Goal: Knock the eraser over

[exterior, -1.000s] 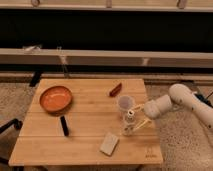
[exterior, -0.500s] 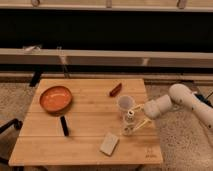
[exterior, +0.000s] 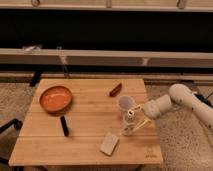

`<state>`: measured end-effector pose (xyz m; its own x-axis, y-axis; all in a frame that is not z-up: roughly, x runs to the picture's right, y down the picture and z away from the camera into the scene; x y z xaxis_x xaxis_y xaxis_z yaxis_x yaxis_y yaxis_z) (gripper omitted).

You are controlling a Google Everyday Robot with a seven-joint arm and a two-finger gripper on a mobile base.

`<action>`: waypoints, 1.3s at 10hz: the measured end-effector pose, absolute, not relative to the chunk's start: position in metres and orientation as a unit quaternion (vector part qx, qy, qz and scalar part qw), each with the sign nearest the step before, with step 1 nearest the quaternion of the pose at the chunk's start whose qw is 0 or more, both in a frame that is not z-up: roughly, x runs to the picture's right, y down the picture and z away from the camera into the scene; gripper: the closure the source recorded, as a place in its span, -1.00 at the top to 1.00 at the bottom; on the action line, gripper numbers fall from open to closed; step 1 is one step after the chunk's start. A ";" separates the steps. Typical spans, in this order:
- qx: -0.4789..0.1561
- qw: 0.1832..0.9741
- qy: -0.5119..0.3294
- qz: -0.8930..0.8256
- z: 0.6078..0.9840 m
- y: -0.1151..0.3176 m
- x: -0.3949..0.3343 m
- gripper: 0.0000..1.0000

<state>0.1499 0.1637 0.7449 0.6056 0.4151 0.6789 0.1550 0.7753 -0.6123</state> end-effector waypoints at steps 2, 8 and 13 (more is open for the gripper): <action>-0.326 0.835 -0.437 0.078 0.745 0.164 0.150 0.34; -0.315 0.862 -0.394 0.048 0.721 0.145 0.157 0.34; -0.337 0.877 -0.340 -0.041 0.707 0.141 0.141 0.34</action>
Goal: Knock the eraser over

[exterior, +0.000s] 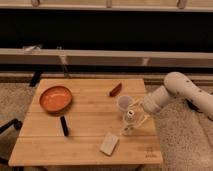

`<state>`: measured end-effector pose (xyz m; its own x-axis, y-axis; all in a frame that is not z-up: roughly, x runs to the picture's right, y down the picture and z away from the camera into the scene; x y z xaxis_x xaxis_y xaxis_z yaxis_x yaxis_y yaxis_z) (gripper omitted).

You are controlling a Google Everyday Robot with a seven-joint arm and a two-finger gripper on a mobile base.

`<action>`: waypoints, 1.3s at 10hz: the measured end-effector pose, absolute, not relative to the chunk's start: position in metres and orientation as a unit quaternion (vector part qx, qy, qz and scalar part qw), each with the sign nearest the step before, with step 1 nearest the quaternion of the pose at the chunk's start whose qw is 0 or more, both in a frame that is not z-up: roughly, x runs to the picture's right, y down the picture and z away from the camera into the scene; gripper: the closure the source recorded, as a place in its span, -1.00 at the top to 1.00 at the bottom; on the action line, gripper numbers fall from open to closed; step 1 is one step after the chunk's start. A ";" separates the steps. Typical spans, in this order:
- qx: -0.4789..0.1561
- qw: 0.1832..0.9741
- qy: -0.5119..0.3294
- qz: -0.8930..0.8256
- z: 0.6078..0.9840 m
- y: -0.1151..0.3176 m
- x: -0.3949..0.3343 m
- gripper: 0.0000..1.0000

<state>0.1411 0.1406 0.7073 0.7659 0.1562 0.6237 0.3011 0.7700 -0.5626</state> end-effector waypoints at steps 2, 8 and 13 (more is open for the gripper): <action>-0.353 0.872 -0.330 -0.076 0.706 0.144 0.131 0.34; -0.358 0.867 -0.284 -0.199 0.676 0.161 0.090 0.34; -0.357 0.823 -0.293 -0.330 0.671 0.182 0.059 0.34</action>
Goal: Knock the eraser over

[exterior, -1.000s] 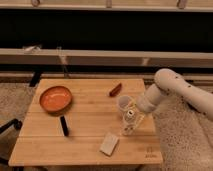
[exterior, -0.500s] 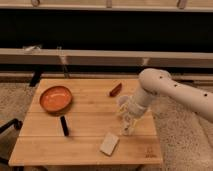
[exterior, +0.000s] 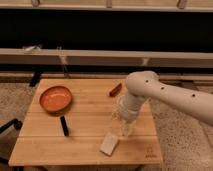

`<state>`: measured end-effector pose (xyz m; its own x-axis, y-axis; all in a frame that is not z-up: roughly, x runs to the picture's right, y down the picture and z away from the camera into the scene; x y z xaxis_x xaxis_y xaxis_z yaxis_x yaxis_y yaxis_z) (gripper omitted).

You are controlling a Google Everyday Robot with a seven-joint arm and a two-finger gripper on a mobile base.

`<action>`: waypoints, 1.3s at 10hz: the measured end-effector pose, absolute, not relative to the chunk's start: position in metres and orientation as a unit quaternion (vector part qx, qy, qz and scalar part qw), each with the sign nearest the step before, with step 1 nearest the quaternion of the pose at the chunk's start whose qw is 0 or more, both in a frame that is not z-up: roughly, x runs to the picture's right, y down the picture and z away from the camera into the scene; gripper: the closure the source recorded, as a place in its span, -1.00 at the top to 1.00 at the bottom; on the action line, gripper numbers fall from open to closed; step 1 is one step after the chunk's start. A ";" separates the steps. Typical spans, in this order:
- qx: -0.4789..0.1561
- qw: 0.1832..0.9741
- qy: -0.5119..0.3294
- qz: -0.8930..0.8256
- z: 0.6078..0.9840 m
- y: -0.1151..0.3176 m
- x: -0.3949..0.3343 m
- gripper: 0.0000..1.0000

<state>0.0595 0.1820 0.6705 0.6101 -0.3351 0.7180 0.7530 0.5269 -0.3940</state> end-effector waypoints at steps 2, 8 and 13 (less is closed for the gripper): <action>-0.358 0.791 -0.298 -0.397 0.674 0.193 0.045 0.34; -0.324 0.745 -0.290 -0.506 0.681 0.217 0.004 0.34; -0.294 0.718 -0.278 -0.567 0.707 0.215 -0.032 0.34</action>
<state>-0.0319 0.2152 0.7069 0.2026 -0.6511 0.7314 0.9771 0.1844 -0.1066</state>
